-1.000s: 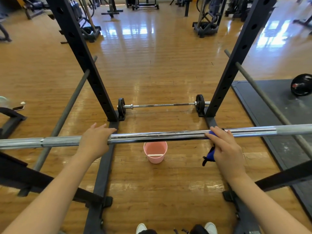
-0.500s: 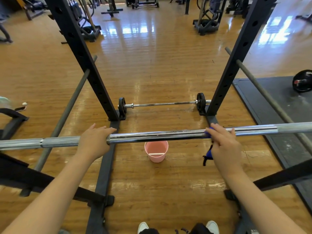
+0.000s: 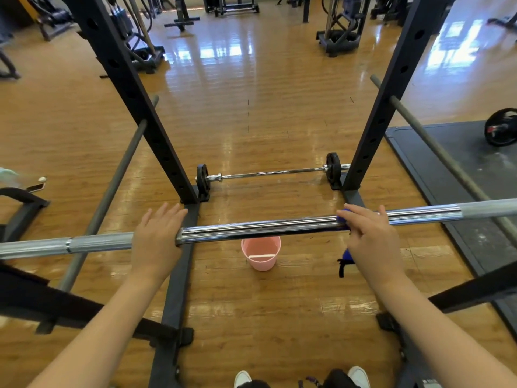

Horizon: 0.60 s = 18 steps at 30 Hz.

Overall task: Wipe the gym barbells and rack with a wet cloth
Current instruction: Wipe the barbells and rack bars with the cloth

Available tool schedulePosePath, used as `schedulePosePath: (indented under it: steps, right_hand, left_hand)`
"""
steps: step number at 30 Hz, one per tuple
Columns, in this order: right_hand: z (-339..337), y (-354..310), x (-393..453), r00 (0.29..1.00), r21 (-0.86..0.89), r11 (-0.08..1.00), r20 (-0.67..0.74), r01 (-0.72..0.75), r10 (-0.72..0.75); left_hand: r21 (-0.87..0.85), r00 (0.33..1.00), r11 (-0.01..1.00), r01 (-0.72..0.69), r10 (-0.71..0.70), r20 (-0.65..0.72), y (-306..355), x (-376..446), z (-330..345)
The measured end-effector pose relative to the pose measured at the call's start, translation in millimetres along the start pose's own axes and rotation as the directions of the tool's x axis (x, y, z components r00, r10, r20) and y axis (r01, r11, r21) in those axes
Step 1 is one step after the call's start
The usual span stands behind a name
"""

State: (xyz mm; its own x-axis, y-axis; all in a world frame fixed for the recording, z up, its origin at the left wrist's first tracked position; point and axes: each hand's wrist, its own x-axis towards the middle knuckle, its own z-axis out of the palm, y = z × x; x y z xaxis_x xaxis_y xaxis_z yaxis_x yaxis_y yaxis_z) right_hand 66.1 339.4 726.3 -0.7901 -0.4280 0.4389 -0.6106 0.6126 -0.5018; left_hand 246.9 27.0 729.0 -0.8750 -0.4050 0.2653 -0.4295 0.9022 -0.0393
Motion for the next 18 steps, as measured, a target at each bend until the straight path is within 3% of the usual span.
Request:
schedulePosePath:
  steps: [3, 6, 12, 16, 18]
  right_hand:
    - [2, 0, 2, 0.999, 0.007, 0.999, -0.013, -0.043, 0.043]
    - [4, -3, 2, 0.998, 0.021, 0.998, -0.026, -0.054, 0.055]
    - [17, -24, -11, 1.000, 0.027, 1.000, -0.026, 0.009, -0.008]
    - [35, -44, -7, 0.995, 0.076, 0.992, 0.019, 0.101, -0.103]
    - [33, -43, -5, 0.987, 0.067, 0.986, 0.049, 0.153, -0.156]
  left_hand:
    - [0.060, 0.991, 0.997, -0.055, 0.062, -0.118, -2, -2, 5]
    - [0.120, 0.992, 0.992, -0.034, 0.048, -0.113, -4, 1, 6]
    - [0.145, 0.994, 0.989, -0.033, 0.018, 0.106, 0, 6, -5]
    - [0.161, 0.933, 0.986, 0.031, -0.086, 0.349, 4, 16, -19]
    - [0.154, 0.922, 0.987, 0.037, -0.093, 0.375, 4, 17, -20]
